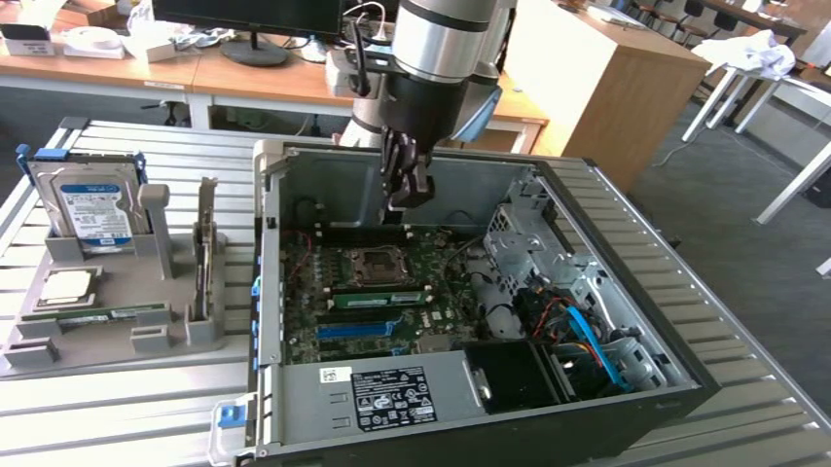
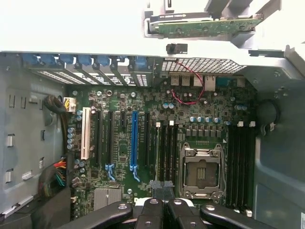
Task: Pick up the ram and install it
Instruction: 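Press down the ram until it locks into place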
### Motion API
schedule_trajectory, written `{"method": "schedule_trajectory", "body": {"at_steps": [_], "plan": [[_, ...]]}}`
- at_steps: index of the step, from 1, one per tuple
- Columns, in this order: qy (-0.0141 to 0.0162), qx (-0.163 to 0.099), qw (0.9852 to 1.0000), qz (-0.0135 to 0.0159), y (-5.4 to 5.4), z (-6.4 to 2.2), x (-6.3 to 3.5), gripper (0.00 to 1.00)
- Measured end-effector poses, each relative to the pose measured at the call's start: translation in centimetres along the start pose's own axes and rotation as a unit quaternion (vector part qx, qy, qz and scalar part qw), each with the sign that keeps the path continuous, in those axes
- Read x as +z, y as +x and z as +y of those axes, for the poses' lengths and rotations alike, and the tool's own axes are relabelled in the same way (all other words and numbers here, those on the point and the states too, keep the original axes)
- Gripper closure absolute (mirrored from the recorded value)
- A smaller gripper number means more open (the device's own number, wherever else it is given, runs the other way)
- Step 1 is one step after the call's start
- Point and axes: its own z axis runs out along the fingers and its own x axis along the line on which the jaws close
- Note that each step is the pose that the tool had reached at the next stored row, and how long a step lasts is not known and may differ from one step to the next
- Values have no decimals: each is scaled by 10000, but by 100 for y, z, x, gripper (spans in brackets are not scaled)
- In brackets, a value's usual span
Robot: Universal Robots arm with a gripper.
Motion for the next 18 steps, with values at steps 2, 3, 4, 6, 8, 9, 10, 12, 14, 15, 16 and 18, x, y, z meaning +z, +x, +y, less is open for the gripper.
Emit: {"method": "schedule_trajectory", "body": {"at_steps": [2,3,4,6,8,9,10,12,14,15,16,18], "plan": [[0,0,10000,0,0,0,0,90],[0,0,10000,1,0,0,-1,90],[0,-1,10000,1,0,-2,-1,90],[-1,-1,10000,2,0,-19,-3,90],[0,0,10000,1,1,-47,-2,90],[-1,0,10000,1,1,-61,-3,90],[-1,0,10000,1,1,-74,-2,90],[-1,0,10000,1,2,-102,-3,90],[-1,0,10000,1,2,-136,-4,90],[-1,0,10000,1,2,-153,-4,90],[-1,0,10000,1,3,-170,-4,90],[-1,0,10000,1,4,-204,-5,90]]}}
